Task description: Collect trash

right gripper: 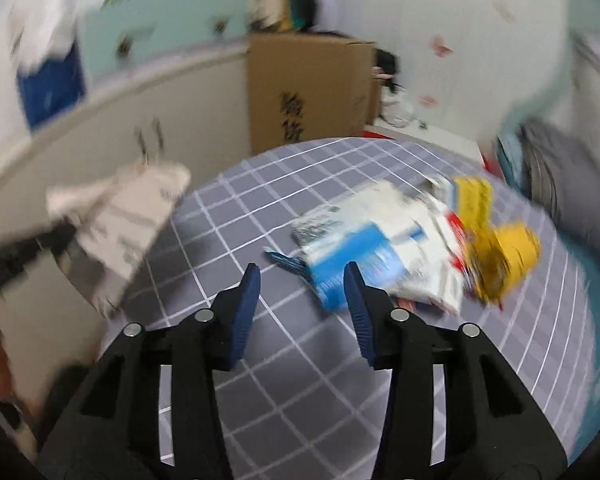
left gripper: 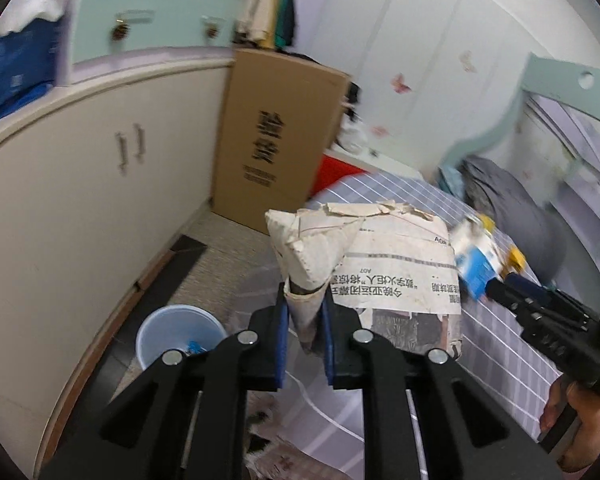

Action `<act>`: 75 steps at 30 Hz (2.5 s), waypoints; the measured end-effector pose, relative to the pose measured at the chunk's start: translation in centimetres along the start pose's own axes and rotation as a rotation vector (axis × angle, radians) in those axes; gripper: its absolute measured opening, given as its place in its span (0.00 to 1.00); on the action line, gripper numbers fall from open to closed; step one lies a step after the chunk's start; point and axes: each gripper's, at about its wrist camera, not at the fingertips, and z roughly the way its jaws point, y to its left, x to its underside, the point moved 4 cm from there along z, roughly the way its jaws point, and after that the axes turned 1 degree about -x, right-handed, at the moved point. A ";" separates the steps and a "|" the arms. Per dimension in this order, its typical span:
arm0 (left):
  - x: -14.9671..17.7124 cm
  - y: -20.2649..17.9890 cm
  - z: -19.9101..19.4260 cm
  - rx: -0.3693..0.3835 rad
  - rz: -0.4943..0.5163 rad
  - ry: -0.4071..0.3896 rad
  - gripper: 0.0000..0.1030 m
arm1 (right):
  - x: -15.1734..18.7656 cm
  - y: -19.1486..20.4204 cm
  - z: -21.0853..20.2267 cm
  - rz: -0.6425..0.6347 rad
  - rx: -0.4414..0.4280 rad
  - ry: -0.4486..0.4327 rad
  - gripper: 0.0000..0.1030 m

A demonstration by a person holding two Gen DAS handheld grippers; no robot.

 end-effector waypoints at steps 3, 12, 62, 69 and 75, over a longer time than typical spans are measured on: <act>-0.4 0.8 0.2 -0.019 -0.020 -0.017 0.13 | -0.6 2.3 2.6 -0.181 -0.005 0.060 0.40; -0.3 1.6 1.7 -0.019 -0.017 0.002 0.13 | -0.4 2.8 8.2 -0.303 0.055 0.187 0.35; -0.3 24.5 1.1 -0.372 -0.330 -0.028 0.13 | -8.4 23.9 14.2 0.007 -0.480 0.090 0.06; 0.4 25.8 3.6 -0.368 -0.333 0.029 0.13 | -6.8 22.8 16.4 -0.008 -0.413 0.112 0.53; 0.8 24.8 6.0 -0.352 -0.317 0.066 0.13 | -7.2 21.4 15.5 0.037 -0.396 0.051 0.62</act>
